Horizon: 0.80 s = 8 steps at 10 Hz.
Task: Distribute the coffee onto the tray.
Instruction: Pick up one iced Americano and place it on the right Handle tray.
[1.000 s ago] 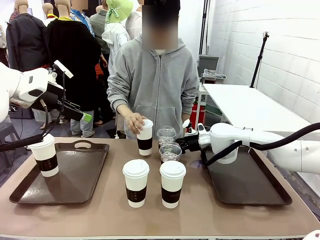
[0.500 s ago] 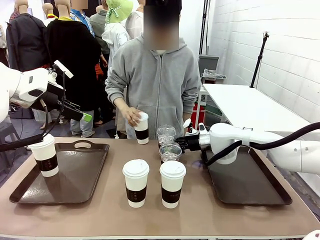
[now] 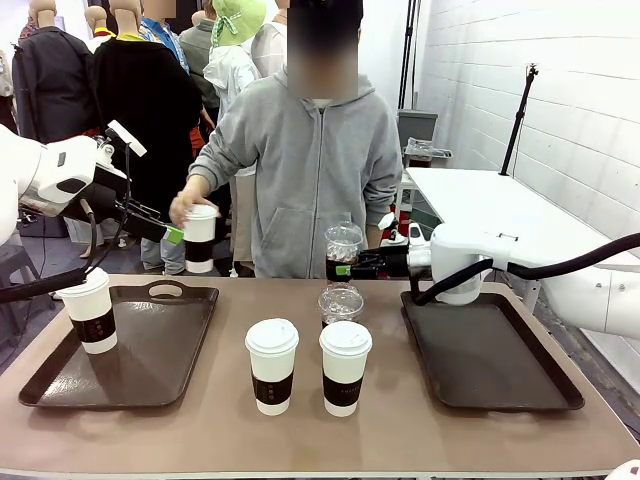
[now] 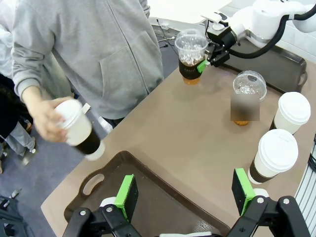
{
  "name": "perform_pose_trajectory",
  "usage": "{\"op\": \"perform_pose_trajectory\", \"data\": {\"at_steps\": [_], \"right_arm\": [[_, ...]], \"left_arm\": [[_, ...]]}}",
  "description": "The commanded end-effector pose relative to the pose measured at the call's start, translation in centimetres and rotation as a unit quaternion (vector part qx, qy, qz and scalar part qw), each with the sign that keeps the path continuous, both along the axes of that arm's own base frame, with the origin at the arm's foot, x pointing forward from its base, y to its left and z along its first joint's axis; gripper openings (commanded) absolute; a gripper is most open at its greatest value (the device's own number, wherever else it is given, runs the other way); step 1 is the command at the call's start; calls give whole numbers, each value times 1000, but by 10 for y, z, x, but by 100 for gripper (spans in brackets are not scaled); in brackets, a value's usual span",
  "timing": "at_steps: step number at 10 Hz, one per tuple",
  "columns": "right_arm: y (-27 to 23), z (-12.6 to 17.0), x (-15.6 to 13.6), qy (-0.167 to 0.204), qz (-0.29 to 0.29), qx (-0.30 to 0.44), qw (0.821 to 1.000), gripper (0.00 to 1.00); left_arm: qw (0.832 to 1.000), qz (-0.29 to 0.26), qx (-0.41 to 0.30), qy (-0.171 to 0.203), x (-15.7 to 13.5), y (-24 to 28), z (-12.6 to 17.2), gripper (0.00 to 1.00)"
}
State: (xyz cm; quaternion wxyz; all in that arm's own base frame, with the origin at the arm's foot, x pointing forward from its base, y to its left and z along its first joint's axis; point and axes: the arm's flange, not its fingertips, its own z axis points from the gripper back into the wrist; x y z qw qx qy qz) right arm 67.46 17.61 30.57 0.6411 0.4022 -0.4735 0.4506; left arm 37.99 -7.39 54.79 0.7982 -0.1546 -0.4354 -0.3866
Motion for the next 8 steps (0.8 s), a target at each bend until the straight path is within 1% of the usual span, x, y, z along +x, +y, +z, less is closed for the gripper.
{"op": "perform_pose_trajectory", "data": {"at_steps": [1,5,7,8], "right_arm": [[-12,15,13,0,13,14,1000,67],[-60,35,18,-10,33,-25,999,67],[-90,51,20,-18,56,-47,997,67],[-109,59,21,-7,68,-57,996,67]], "left_arm": [[1000,-1,-3,2,2,1,-2,100],[1000,-1,-3,2,2,1,-2,100],[1000,-1,-3,2,2,1,-2,100],[1000,-1,-3,2,2,1,-2,100]]}}
